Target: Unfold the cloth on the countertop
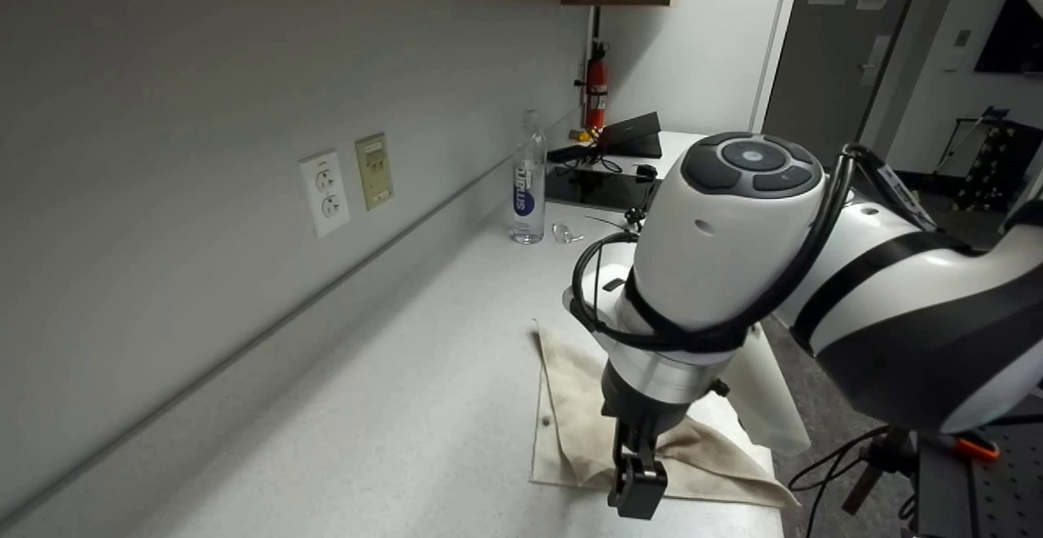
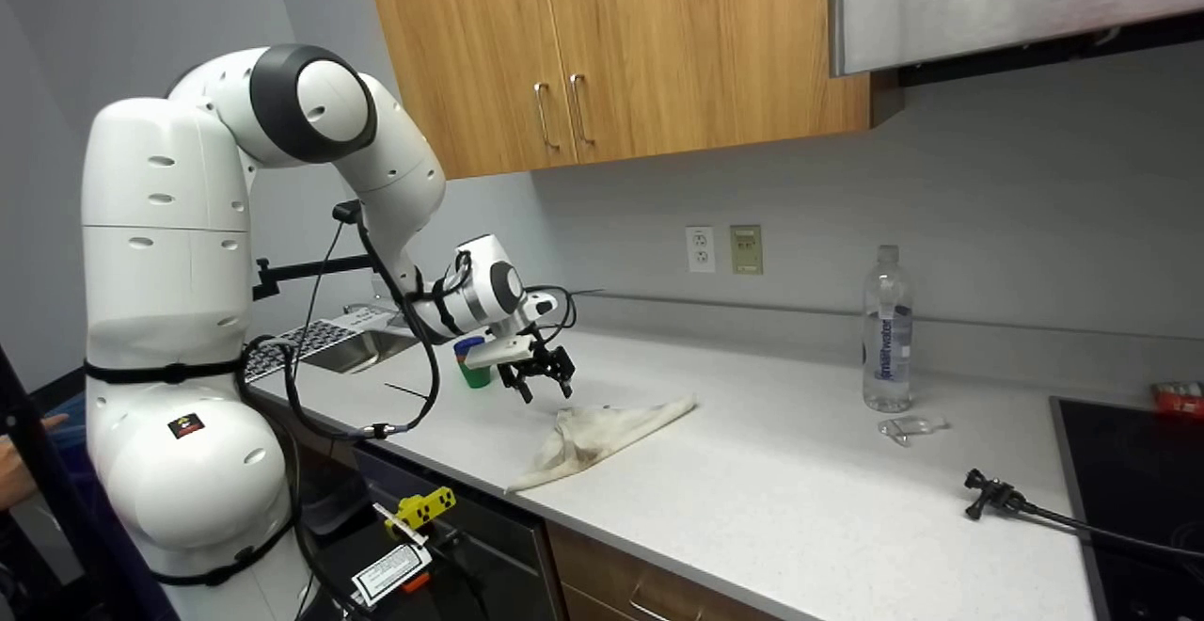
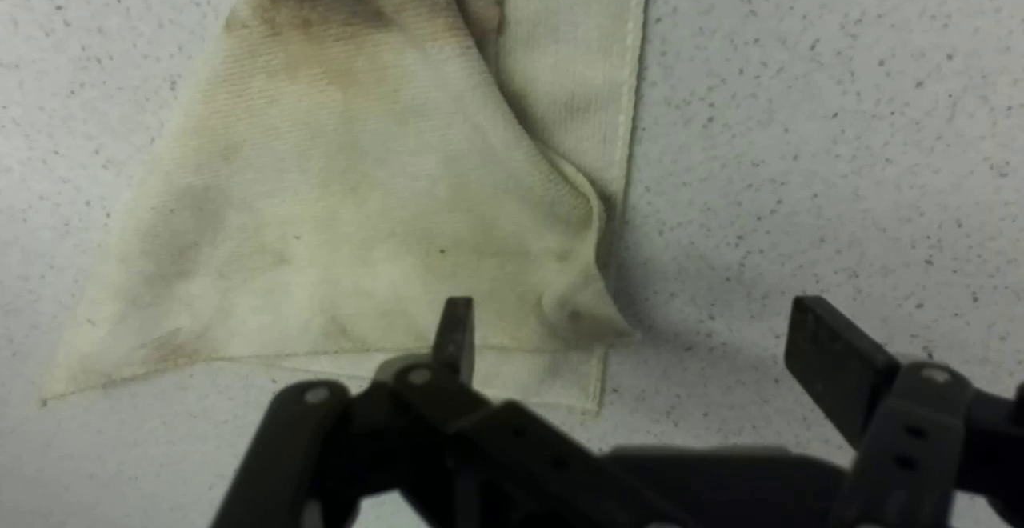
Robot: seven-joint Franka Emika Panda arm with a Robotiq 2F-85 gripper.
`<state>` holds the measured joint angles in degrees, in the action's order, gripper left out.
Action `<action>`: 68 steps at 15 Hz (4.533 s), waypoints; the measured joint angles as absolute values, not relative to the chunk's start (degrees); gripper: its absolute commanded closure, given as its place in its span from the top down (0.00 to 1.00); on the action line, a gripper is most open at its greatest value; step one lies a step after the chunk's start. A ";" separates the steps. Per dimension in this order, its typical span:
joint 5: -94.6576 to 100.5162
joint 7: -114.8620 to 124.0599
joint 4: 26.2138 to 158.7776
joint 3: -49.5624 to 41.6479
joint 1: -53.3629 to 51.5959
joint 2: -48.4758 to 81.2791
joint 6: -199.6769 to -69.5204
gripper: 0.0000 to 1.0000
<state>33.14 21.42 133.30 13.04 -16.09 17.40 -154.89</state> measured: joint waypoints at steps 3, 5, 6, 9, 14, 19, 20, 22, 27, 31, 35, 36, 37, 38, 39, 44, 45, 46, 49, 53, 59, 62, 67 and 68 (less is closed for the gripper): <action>33.14 21.43 133.39 12.91 -16.09 17.58 -154.89 0.99; 33.19 21.43 133.36 12.74 -16.09 18.09 -154.89 1.00; 33.23 21.43 133.27 12.61 -16.09 18.42 -154.89 1.00; 33.47 21.43 132.78 12.24 -16.09 19.47 -154.89 1.00; 33.92 21.43 130.63 9.97 -17.71 21.30 -154.89 1.00; 33.91 21.43 128.88 5.19 -21.31 23.17 -154.89 0.95; 33.91 21.43 128.63 4.54 -21.69 23.59 -154.89 0.90; 33.92 21.43 128.22 3.50 -22.28 24.32 -154.89 0.69; 33.91 21.49 126.86 2.00 -23.74 25.68 -154.89 0.30; 33.92 21.73 125.67 1.58 -25.26 26.18 -154.89 0.01; 33.91 22.47 125.14 1.04 -26.18 26.23 -154.89 0.00; 33.91 22.59 125.10 0.76 -26.36 26.22 -154.89 0.00; 34.11 22.66 125.09 0.31 -26.59 26.18 -154.89 0.00; 35.24 22.93 125.09 -0.52 -27.06 26.07 -154.86 0.00; 37.43 23.73 125.09 -1.78 -27.77 25.86 -154.58 0.00; 52.20 30.39 125.80 -5.94 -28.93 23.25 -147.73 0.00; 54.14 31.47 126.38 -5.87 -28.49 22.50 -145.66 0.00; 55.65 32.35 127.08 -5.59 -27.90 21.71 -143.65 0.00; 58.22 33.73 129.58 -3.85 -25.25 19.39 -138.22 0.00; 61.70 35.44 133.15 -1.74 -21.50 16.29 -132.06 0.00; 67.23 40.12 137.66 0.22 -16.42 13.43 -125.32 0.00; 67.27 42.10 138.91 1.31 -14.62 13.34 -124.36 0.28; 67.27 45.89 139.92 2.28 -13.23 13.35 -123.64 0.65; 67.29 46.51 139.92 2.48 -13.19 13.35 -123.49 0.73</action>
